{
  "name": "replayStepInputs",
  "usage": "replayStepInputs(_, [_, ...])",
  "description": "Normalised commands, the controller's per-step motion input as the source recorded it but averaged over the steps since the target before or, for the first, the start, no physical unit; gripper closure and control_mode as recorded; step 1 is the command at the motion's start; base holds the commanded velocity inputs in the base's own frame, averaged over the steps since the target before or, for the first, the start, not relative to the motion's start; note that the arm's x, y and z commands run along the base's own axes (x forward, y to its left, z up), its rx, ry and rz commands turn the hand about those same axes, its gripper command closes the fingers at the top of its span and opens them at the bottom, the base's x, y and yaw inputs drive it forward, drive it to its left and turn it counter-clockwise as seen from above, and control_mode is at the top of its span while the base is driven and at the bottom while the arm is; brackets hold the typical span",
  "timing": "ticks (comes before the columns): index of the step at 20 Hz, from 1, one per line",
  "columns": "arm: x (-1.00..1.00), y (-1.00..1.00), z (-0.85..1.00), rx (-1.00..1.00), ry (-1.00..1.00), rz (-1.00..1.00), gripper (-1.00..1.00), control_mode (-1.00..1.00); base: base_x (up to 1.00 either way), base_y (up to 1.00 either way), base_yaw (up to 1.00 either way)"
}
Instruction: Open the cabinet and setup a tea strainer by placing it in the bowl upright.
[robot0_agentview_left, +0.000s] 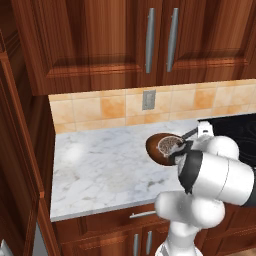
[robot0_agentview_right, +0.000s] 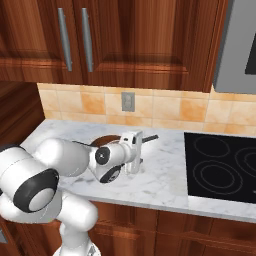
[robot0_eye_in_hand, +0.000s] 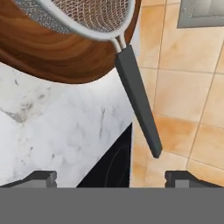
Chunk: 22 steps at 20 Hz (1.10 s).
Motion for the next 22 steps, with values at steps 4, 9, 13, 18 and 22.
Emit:
replayStepInputs(4, [-0.64,0.00,0.52,0.15,0.16,-0.04,-1.00,-1.00,0.00,0.00,0.00])
replayStepInputs(9, [-0.52,0.00,0.73,0.17,0.17,-0.02,-1.00,-1.00,0.00,0.00,0.00])
replayStepInputs(13, [-0.42,0.05,0.52,0.23,0.23,0.00,-1.00,-1.00,0.00,0.00,0.00])
replayStepInputs(18, [-0.38,0.23,0.10,0.28,0.15,0.00,-1.00,-1.00,0.00,0.00,0.00])
replayStepInputs(22, [-0.50,0.71,-0.36,0.16,-0.03,0.00,-1.00,-1.00,0.00,0.00,0.00])
